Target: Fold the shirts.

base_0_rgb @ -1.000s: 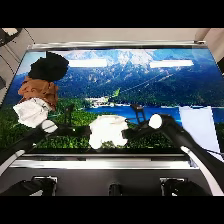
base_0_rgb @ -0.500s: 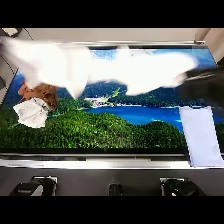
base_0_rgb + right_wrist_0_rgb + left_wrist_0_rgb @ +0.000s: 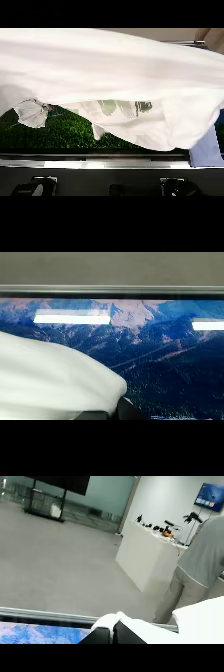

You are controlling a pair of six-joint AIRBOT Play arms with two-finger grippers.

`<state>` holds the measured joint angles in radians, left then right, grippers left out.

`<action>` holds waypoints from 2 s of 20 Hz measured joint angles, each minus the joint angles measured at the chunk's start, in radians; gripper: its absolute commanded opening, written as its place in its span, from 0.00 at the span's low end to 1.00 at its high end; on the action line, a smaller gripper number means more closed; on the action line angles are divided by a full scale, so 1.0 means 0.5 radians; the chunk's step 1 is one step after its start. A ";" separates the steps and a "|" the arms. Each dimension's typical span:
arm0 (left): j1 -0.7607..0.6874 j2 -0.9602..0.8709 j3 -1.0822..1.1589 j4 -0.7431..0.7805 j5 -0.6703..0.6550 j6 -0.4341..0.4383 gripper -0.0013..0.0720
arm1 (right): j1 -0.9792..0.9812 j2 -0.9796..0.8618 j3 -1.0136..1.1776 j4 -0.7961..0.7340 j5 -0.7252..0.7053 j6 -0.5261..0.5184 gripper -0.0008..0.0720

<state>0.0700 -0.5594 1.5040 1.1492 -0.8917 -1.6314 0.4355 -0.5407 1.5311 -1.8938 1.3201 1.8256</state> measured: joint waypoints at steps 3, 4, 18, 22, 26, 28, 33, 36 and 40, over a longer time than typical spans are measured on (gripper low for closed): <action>0.005 0.043 0.008 0.126 -0.098 -0.053 0.05 | 0.000 0.057 0.012 -0.043 0.110 -0.008 0.08; 0.005 0.054 0.009 0.135 -0.133 -0.061 0.05 | 0.000 0.073 0.016 -0.050 0.137 -0.005 0.08; 0.006 -0.192 -0.458 0.139 -0.729 -0.040 0.05 | -0.026 -0.409 -0.076 -0.318 0.365 0.096 0.08; 0.008 -0.614 -0.774 0.108 -0.551 0.003 0.05 | -0.356 -0.974 -0.257 0.217 -0.103 0.130 0.08; 0.006 -1.164 -0.755 -0.163 -0.243 0.134 0.06 | -0.710 -1.466 -0.310 1.035 -0.682 -0.033 0.08; 0.006 -1.453 -0.655 -0.325 -0.084 0.199 0.06 | -0.796 -1.674 -0.318 1.334 -0.921 -0.085 0.08; 0.006 -2.047 -0.367 -0.680 0.116 0.265 0.46 | -0.867 -2.092 -0.328 1.779 -1.197 -0.132 0.58; 0.021 -2.208 -0.285 -0.857 0.119 0.282 0.99 | -0.901 -2.184 -0.311 1.909 -1.269 -0.184 0.87; 0.201 -2.230 -0.152 -0.782 -0.172 0.346 0.75 | -1.134 -2.111 -0.209 1.962 -1.014 -0.419 0.85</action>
<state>0.1703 -1.6745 1.4281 0.7582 -0.9775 -1.4586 -0.1314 -1.5963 1.4265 -0.9127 0.8131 1.6161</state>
